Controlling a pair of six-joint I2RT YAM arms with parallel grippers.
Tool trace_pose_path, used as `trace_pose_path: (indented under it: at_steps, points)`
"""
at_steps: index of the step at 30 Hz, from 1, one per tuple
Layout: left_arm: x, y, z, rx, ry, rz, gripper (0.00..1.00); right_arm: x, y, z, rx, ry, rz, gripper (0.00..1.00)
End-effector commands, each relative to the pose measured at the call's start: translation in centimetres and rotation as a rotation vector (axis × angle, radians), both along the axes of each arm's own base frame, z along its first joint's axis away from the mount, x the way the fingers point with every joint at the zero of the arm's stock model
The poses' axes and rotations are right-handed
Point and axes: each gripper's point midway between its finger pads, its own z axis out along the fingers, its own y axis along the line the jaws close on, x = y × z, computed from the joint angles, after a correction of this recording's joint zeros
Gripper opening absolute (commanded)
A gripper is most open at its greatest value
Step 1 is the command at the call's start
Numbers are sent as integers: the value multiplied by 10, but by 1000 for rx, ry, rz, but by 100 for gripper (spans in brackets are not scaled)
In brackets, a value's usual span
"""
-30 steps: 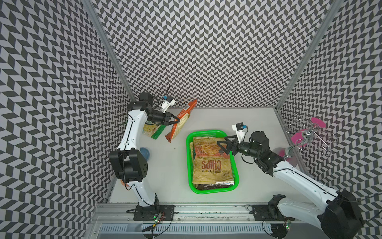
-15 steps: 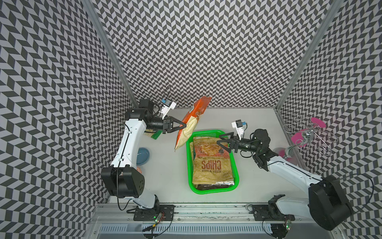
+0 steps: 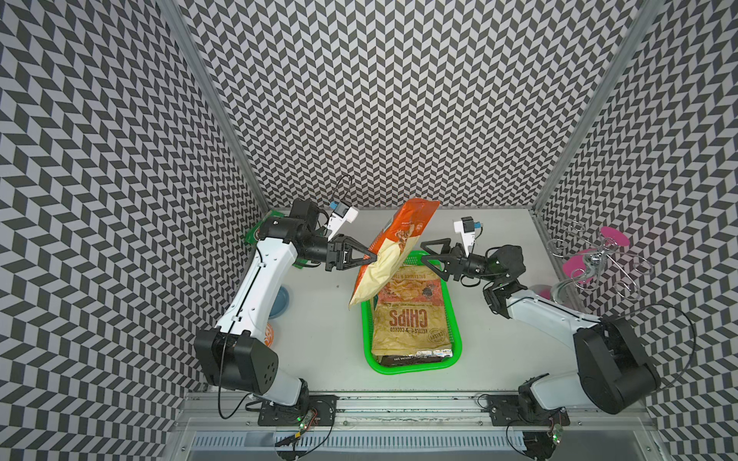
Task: Put the potato chips into the basket
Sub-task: Pick up the potato chip from the center of the board.
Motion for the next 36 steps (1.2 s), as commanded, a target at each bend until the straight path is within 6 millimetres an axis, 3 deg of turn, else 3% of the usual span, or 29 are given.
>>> trace_pose_path:
  at_steps: [1,6,10,21,24,27,31,33,36]
  points:
    - [-15,-2,20,-66,-27,-36,0,-9,-4,30,96,-98,52,89]
    - [-20,-3,21,-67,-22,-46,0,-29,-13,42,277,-122,188,84]
    - [-22,-5,22,-66,-18,-53,0,-13,0,32,252,-54,246,80]
    - [-21,-9,20,-62,-37,-65,0,-30,8,54,256,-161,288,70]
    - [-19,-9,20,-59,-36,-63,0,-36,8,60,259,-176,299,57]
    - [-15,-9,20,-43,-39,-53,1,-41,5,63,262,-192,293,38]
    - [-2,-10,15,17,-73,-6,43,-54,-5,72,269,-228,277,7]
    - [9,-8,10,72,-110,51,56,-59,-12,77,271,-233,269,1]
    - [29,1,5,160,-197,178,81,-58,-17,79,240,-211,250,0]
